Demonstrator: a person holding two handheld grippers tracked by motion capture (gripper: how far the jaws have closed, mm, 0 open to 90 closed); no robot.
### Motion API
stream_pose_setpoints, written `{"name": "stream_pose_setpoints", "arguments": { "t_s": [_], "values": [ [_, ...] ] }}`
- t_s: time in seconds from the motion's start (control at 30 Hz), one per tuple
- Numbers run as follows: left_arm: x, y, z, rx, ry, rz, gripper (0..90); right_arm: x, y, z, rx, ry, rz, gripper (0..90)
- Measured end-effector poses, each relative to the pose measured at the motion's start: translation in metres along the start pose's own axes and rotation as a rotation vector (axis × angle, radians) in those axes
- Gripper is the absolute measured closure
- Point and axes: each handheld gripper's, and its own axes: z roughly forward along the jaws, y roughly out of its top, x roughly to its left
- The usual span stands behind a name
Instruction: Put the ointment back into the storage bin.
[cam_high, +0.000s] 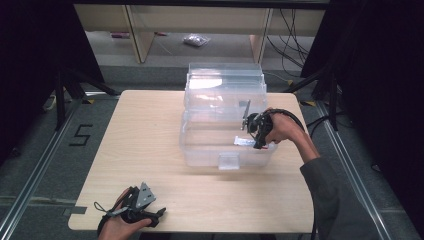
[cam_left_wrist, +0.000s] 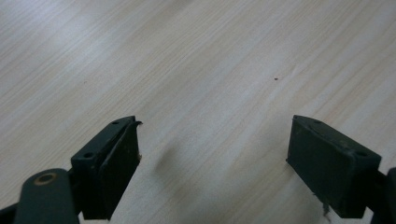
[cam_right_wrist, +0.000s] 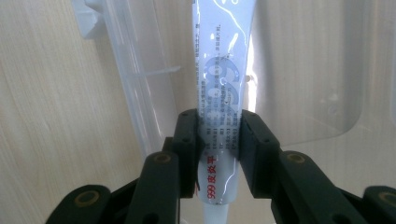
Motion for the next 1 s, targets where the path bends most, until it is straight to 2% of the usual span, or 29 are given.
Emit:
{"name": "stream_pose_setpoints", "arguments": {
  "t_s": [0.07,0.1,0.13,0.17,0.2,0.23,0.27,0.3,0.33,0.4,0.5,0.53,0.57,0.6,0.63,0.67,0.8,0.9,0.93,1.0],
  "values": [
    [0.000,0.000,0.000,0.001,0.002,0.001,16.3,0.000,0.000,0.001,0.002,0.002,-0.001,70.3],
    [0.000,0.000,0.001,0.001,0.003,-0.006,16.3,-0.002,0.000,0.002,0.002,0.008,-0.027,70.3],
    [0.000,0.000,0.000,-0.001,0.003,-0.010,16.3,-0.001,0.000,0.003,0.006,0.009,-0.007,70.3],
    [0.000,0.000,0.000,-0.002,0.003,-0.010,16.3,-0.002,0.000,0.004,0.004,0.006,-0.010,70.3],
    [0.000,0.000,0.000,-0.001,0.003,-0.010,16.3,-0.003,0.000,0.005,-0.005,0.004,-0.035,70.3],
    [-0.001,0.000,0.000,-0.002,0.002,-0.011,16.3,-0.003,0.000,0.005,-0.005,0.001,-0.023,70.3],
    [0.000,0.000,0.000,-0.001,0.001,0.001,16.3,-0.004,0.000,0.006,-0.011,0.003,-0.040,70.3],
    [0.000,0.000,0.000,-0.001,0.001,-0.001,16.3,-0.003,0.000,0.007,-0.016,0.011,-0.039,70.3],
    [0.000,0.000,0.000,-0.001,0.001,-0.002,16.3,-0.002,0.000,0.008,0.004,0.020,-0.012,70.2],
    [0.000,0.000,0.000,0.000,0.002,-0.003,16.3,-0.002,-0.001,0.011,0.011,0.022,-0.028,70.3],
    [0.000,0.000,0.001,0.002,0.007,0.003,16.3,-0.002,-0.002,0.016,0.011,0.027,-0.019,70.1],
    [0.000,0.000,0.000,-0.001,0.002,-0.001,16.3,-0.004,-0.002,0.019,-0.019,0.041,-0.062,70.3],
    [0.000,0.000,0.000,-0.001,0.002,-0.001,16.3,-0.004,-0.002,0.019,-0.019,0.041,-0.062,70.3],
    [0.000,0.000,0.000,0.001,0.002,-0.002,16.3,-0.001,-0.003,0.019,0.014,0.037,-0.013,70.4],
    [0.000,0.000,0.000,0.000,0.001,-0.002,16.3,-0.002,-0.004,0.019,0.013,0.042,-0.017,73.0],
    [0.000,0.000,0.000,-0.001,0.003,-0.001,16.3,-0.002,-0.004,0.018,0.009,0.031,-0.010,72.1],
    [0.000,0.000,0.000,0.000,0.004,-0.009,16.3,-0.002,-0.004,0.016,0.003,0.035,0.006,69.9],
    [0.000,0.000,0.001,0.002,0.007,-0.003,16.3,-0.004,-0.005,0.014,-0.016,0.027,-0.005,68.4],
    [0.000,0.000,0.000,0.002,0.009,0.006,16.3,-0.003,-0.006,0.011,-0.018,0.020,0.023,67.5],
    [0.000,0.000,0.000,0.002,0.009,0.004,16.3,-0.004,-0.007,0.010,-0.022,0.022,0.015,67.3]
  ]
}}
